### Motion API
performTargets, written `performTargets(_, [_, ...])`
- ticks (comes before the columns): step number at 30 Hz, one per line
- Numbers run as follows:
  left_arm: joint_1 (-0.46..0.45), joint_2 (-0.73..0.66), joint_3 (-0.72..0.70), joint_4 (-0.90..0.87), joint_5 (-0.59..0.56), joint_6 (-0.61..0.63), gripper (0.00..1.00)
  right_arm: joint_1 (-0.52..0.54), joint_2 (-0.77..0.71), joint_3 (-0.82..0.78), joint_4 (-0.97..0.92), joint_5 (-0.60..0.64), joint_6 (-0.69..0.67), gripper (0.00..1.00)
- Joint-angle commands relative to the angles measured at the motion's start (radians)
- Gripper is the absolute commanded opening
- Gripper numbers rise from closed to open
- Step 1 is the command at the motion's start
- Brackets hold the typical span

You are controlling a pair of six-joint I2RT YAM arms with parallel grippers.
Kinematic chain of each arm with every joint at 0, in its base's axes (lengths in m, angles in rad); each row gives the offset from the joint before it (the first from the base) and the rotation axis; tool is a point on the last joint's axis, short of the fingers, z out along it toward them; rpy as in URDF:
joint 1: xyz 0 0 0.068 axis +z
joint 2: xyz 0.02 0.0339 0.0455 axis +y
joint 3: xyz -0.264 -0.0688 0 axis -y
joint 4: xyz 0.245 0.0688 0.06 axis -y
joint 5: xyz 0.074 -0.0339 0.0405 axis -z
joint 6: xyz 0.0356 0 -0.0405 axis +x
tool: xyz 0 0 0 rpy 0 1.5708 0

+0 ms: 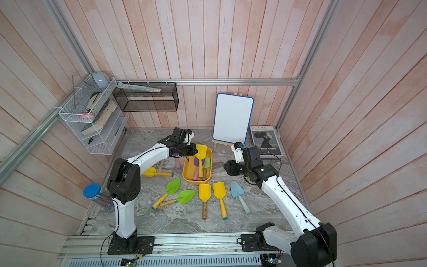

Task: Put the shovel into the storage box
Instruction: Place the shovel in the storage box.

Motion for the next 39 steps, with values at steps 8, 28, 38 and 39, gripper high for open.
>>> performTargets(8, [-0.008,0.041,-0.046,0.088,-0.021,-0.003,0.00,-0.006,-0.002,-0.020,0.020,-0.023,-0.005,0.46])
performTargets(28, [-0.010,0.119,-0.045,0.082,-0.013,0.008,0.00,-0.008,0.003,-0.027,0.031,-0.031,-0.004,0.46])
performTargets(38, [-0.016,0.147,-0.045,0.076,-0.018,0.006,0.09,-0.009,-0.002,-0.031,0.030,-0.031,-0.006,0.47])
performTargets(39, [-0.017,0.149,-0.045,0.074,-0.018,0.005,0.12,-0.008,-0.003,-0.033,0.031,-0.031,-0.006,0.47])
